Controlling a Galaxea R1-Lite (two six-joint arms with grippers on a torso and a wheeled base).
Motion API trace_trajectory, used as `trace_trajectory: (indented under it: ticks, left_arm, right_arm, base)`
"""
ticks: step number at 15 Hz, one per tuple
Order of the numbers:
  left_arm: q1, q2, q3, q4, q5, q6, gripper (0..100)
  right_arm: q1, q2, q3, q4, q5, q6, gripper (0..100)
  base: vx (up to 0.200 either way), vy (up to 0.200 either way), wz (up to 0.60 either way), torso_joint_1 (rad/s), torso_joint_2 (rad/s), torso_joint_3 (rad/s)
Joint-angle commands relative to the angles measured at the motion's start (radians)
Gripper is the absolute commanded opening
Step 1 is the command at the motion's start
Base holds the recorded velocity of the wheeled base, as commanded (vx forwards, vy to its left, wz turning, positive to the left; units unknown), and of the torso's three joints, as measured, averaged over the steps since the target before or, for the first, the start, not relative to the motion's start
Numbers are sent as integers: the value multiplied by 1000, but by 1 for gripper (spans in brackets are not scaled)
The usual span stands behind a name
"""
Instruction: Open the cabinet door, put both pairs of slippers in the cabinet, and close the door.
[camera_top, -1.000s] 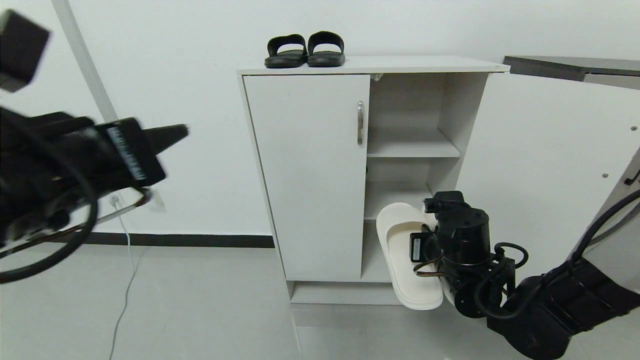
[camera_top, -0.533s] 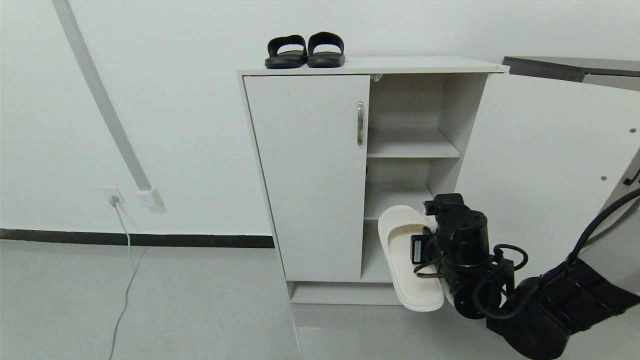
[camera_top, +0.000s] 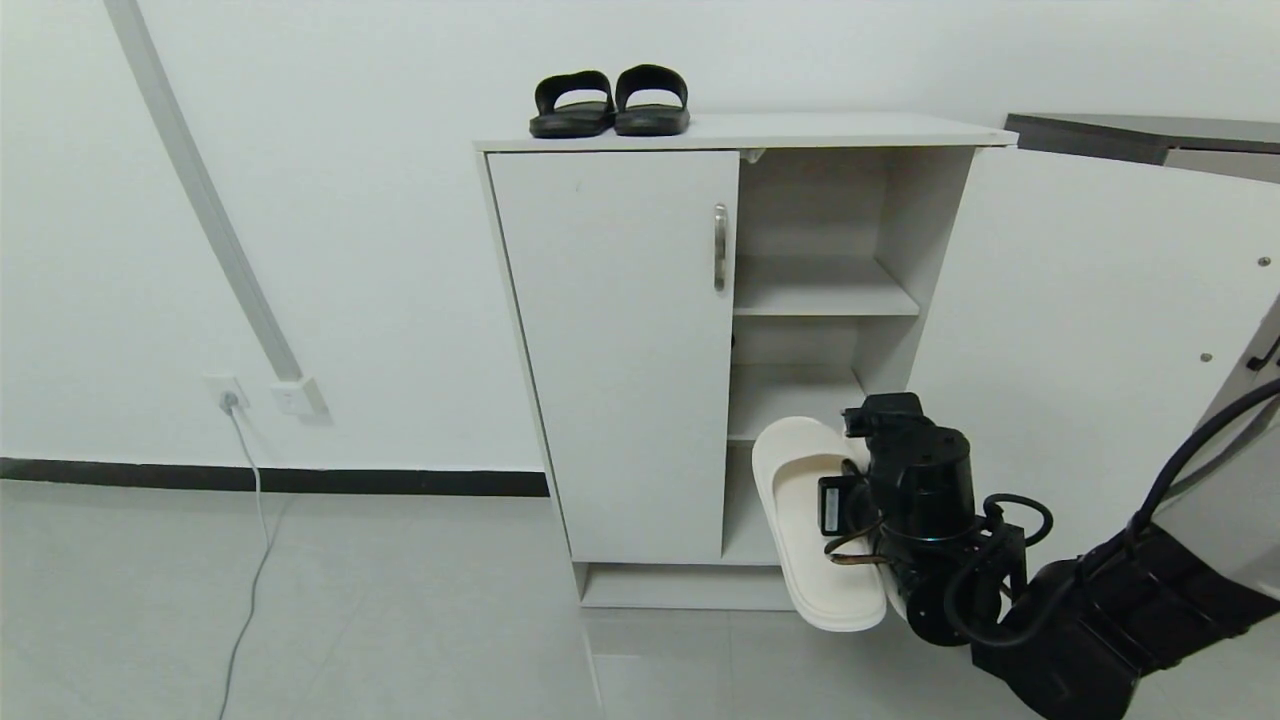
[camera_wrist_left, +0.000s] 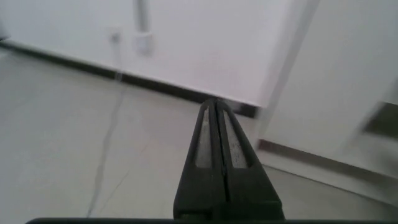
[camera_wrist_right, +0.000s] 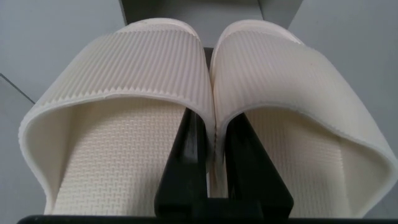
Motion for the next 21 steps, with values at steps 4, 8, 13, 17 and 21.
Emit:
trace_trajectory:
  ticks: [4,8,13,17,21]
  left_arm:
    - [-143,-55,8,5,-129,3,0]
    - [-134,-56,9,5,-153,38,0]
    - [-99,-113,9,43,-173,127,0]
    - [-97,-113,9,43,-175,101,0]
    - [-97,-113,9,43,-175,97,0]
  right_arm:
    - [4,2,2,-1,0,-1,0]
    - [9,14,-1,-2,0,1,0]
    - [13,19,-2,-4,-1,-1,0]
    - [27,66,-70,1,2,6,0]
    - [29,166,-225,19,-18,29,0]
  base:
    - [0,0,0,0,0,0]
    - [0,0,0,0,0,0]
    - [0,0,0,0,0,0]
    - [0,0,0,0,0,0]
    - [0,0,0,0,0,0]
